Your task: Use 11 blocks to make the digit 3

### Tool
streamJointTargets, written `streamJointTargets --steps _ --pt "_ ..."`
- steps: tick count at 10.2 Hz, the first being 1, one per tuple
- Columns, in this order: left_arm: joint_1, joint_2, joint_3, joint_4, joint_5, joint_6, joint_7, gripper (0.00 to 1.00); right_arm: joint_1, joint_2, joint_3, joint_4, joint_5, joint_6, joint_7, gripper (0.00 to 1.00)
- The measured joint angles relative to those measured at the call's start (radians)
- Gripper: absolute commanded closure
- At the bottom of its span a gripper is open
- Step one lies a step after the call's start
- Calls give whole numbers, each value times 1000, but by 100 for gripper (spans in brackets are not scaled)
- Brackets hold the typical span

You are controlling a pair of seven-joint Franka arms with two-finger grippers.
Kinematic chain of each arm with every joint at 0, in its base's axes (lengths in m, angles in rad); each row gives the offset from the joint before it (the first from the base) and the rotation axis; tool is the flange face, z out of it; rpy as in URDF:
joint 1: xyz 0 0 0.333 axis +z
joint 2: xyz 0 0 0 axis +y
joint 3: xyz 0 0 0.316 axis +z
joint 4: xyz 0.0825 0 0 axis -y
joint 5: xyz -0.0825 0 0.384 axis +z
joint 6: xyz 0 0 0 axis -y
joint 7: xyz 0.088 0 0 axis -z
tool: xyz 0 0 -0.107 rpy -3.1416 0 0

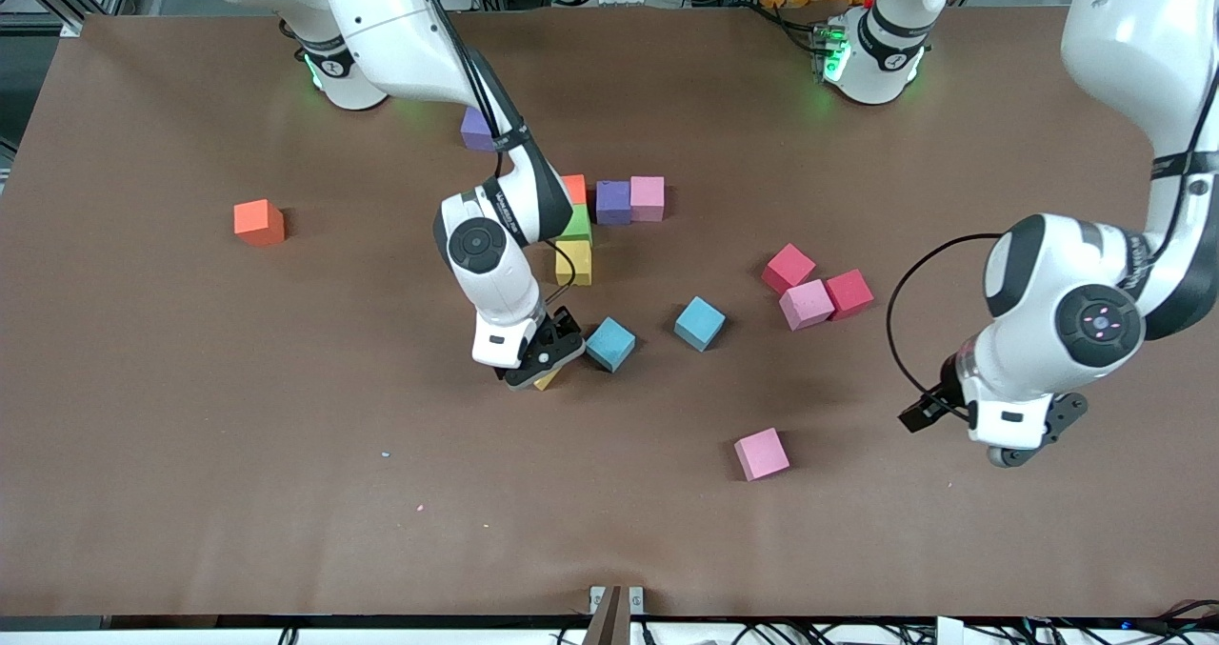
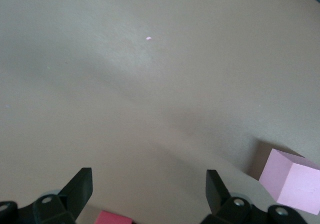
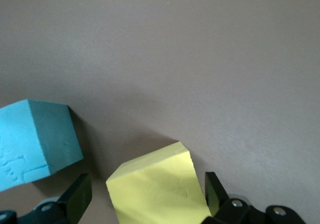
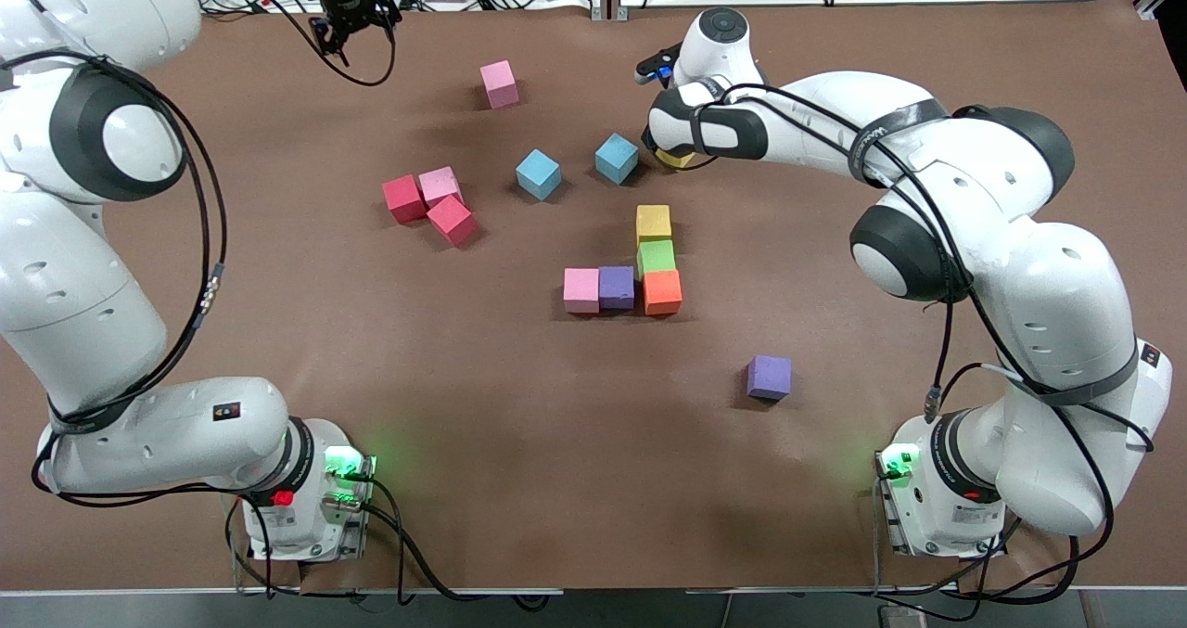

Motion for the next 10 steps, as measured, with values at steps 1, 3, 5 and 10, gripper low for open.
streamJointTargets --steps 1,3,5,10 --pt "-6 9 0 0 0 5 -7 0 0 5 6 9 0 1 -19 0" --pt "-7 14 1 1 0 7 -13 0 -4 10 7 17 0 2 -83 0" --pt "-7 17 3 1 1 9 -13 0 -33 18 7 21 0 2 -175 0" --pt "-7 18 3 1 1 11 -13 0 -41 25 14 47 0 -3 -243 0"
